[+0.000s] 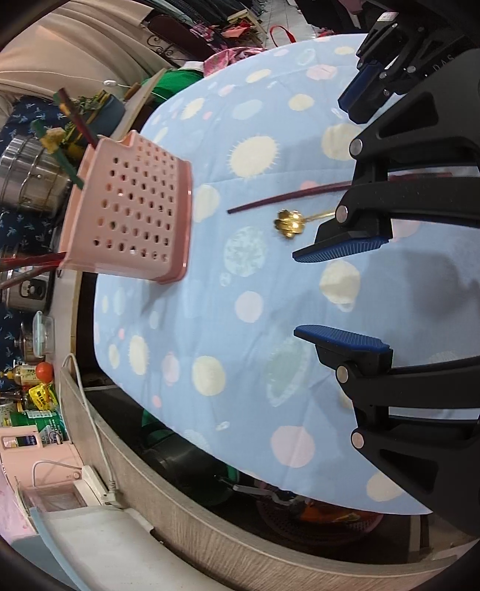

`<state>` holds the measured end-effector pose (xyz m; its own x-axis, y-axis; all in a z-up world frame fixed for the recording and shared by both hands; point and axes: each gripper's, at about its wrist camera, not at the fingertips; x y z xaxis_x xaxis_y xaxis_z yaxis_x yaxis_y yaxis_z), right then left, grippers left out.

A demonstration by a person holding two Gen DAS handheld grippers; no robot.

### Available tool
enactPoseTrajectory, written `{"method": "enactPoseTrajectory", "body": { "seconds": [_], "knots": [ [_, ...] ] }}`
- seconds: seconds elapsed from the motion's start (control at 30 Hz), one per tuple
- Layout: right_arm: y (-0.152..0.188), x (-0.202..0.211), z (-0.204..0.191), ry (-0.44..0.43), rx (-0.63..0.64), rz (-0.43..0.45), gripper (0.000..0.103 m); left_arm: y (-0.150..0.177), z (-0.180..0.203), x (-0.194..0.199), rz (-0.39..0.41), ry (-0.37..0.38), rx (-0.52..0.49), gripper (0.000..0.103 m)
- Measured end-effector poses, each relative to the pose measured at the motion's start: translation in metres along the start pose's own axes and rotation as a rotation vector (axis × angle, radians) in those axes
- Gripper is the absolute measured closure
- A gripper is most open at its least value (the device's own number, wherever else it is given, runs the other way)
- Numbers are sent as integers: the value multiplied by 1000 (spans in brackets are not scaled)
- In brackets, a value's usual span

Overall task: Organize utensils
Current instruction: 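Move both open grippers back over the dark red chopstick and gold spoon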

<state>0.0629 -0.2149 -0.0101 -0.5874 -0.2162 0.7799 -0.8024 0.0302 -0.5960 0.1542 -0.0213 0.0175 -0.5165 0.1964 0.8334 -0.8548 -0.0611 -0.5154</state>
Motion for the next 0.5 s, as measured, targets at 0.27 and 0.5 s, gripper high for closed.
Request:
{"method": "enactPoseTrajectory", "body": {
  "seconds": [0.27, 0.5],
  "knots": [
    [20, -7, -11, -30, 14, -40, 84, 18, -2, -6, -28, -17, 2, 62],
    [27, -13, -18, -49, 27, -62, 84, 28, -3, -6, -33, -23, 0, 55]
  ]
}}
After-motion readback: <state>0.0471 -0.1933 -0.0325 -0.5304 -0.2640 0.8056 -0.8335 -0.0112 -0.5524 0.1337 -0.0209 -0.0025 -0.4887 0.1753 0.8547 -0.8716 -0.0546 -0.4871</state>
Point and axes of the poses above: each gripper's, at about its wrist camera, not at the fingertips, and x roughly against the way its jaws point, z to its right, y to its underside, and after that the axes turned 9 degrees about x, right-handed
